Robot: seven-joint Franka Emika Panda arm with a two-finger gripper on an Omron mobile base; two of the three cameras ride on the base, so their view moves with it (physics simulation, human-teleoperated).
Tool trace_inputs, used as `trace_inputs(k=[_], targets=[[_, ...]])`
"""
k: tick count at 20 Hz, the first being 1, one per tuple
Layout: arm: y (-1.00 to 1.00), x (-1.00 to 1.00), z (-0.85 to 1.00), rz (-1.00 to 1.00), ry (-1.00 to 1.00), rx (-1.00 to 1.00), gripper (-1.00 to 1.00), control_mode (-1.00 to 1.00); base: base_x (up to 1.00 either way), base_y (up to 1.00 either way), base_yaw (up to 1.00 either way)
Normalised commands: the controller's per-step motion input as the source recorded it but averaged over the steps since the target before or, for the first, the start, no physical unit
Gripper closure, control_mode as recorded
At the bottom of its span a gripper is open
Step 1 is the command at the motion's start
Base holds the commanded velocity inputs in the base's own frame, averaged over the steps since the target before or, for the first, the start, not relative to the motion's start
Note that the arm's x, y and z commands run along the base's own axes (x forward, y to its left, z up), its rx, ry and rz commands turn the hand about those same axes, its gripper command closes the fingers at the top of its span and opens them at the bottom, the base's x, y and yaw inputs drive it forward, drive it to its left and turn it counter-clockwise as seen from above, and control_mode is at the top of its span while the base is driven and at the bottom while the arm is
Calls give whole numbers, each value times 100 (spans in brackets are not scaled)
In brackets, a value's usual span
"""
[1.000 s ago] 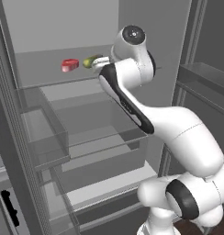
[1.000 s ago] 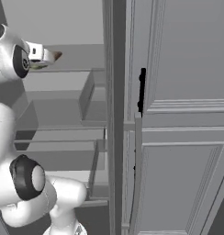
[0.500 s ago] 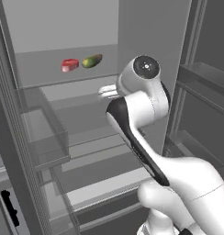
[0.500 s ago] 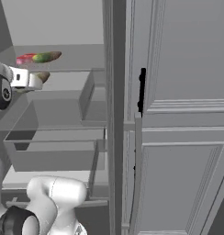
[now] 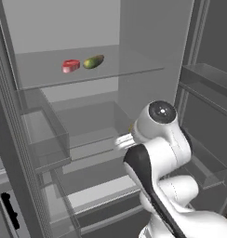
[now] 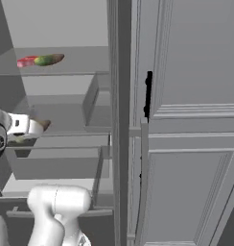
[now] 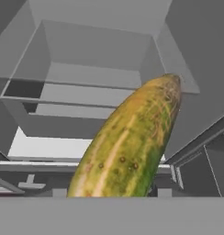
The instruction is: Place one cucumber and one steak in each tupperware on the nearby counter, to pack two identical lunches.
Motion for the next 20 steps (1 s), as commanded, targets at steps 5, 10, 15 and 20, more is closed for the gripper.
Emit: trace_inputs(k=[5,10,15,20], targets=[[0,0,0,0,0,0,100,100,-55,-12,82],[0,0,0,0,0,0,100,100,-48,-8,88],[0,0,0,0,0,0,100,100,-55,-3,84],[0,0,0,0,0,0,100,100,-49,2,85]])
